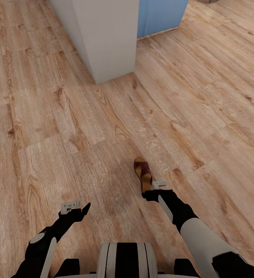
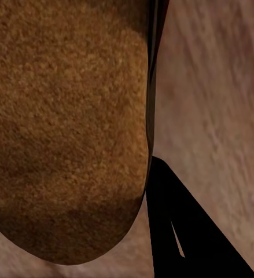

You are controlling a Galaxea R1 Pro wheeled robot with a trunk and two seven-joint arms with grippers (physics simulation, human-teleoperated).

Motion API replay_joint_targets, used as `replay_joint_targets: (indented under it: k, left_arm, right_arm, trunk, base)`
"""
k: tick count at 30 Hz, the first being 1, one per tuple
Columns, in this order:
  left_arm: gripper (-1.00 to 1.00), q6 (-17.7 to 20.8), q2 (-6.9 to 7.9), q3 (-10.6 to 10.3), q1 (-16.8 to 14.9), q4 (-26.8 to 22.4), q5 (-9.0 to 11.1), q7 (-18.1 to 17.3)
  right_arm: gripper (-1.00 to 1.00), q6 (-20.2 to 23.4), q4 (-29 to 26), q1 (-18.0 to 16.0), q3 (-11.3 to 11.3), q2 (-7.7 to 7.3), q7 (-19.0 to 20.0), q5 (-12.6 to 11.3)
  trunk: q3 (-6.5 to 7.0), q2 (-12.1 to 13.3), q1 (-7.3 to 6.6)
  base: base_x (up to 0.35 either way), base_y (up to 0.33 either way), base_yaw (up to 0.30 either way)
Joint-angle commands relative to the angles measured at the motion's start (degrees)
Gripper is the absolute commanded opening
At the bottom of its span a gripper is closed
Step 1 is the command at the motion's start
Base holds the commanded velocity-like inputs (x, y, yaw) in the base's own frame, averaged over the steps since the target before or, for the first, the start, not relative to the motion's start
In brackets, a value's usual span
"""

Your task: Pick up the two gym shoes and the two sandals from the corridor floor and place them onto the hallstand (shoe rack) in the corridor, making sure they are on the rack and not on the floor. Arrange them so the two gym shoes are next to each other and the two sandals are next to each other.

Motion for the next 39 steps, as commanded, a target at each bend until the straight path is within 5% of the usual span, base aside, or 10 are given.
replay_joint_targets:
  k: [1,15,39]
  left_arm:
    - [1.00,0.0,-0.01,0.0,0.0,-0.1,0.0,0.0]
    - [1.00,0.0,0.01,0.0,0.0,-0.3,0.0,0.1]
    - [1.00,0.0,0.02,0.0,0.0,-0.3,0.0,0.1]
  right_arm:
    - [-1.00,0.0,0.0,0.0,0.0,0.00,-0.2,-0.3]
    - [-1.00,0.0,0.0,0.0,0.0,0.00,-0.2,-0.3]
    - [-1.00,0.0,0.0,0.0,0.0,0.00,-0.2,-0.3]
  trunk:
    - [0.00,0.0,0.01]
    - [2.70,0.2,-0.30]
    - [10.00,0.5,-0.92]
  base:
    - [0.000,0.000,0.000]
    - [0.000,0.000,0.000]
    - [0.000,0.000,0.000]
